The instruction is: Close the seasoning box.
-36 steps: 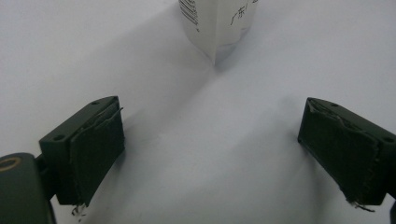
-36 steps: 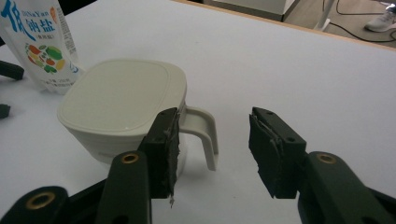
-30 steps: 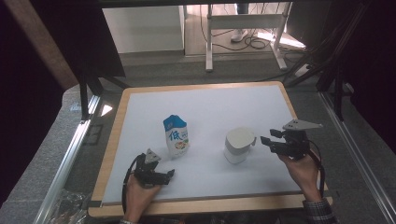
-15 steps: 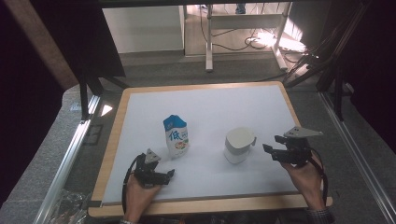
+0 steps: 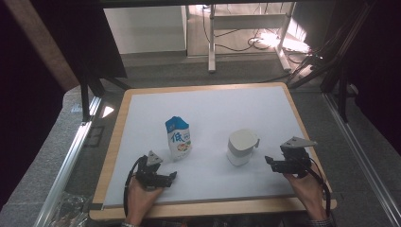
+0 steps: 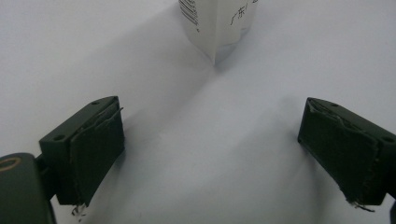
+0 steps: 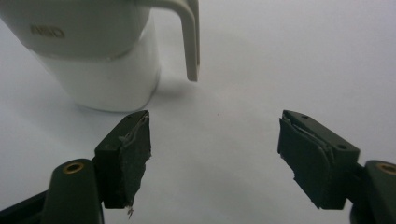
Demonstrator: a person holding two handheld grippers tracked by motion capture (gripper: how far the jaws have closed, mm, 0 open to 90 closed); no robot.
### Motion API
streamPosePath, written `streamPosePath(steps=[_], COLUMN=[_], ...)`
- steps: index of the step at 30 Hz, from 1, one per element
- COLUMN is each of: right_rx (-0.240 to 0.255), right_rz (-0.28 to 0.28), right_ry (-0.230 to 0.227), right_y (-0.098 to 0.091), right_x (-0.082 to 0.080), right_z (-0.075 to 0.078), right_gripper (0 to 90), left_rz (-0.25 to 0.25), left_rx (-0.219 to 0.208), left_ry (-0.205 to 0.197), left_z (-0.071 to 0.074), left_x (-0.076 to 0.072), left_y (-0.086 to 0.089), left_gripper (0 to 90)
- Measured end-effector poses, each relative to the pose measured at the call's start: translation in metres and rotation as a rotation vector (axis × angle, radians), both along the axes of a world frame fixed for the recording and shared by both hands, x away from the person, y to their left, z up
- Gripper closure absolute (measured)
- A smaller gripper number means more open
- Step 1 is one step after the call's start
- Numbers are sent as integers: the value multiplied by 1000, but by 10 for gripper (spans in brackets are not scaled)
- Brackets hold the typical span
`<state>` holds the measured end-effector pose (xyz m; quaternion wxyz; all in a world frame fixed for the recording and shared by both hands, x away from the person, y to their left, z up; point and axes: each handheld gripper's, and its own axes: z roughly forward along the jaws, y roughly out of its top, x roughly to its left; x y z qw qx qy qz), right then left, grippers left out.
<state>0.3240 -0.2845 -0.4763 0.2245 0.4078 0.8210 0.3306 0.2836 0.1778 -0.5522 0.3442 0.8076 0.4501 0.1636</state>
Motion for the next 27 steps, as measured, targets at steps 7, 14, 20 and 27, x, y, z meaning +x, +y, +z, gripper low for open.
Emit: streamPosePath(steps=[7,14,20,27], right_rx=[-2,15,11,47], right_rz=[10,40,46,48], right_ry=[29,76,70,28], right_y=[3,5,5,2], right_x=[0,2,3,0], right_z=[-18,-39,-51,-57], right_gripper=[199,143,118,106], left_rz=[0,1,0,-1], left_rx=[0,0,0,2], left_ry=[0,-1,-1,-2], left_z=[0,0,0,0], left_x=[0,0,0,0], left_y=[0,0,0,0], left_gripper=[67,67,68,67])
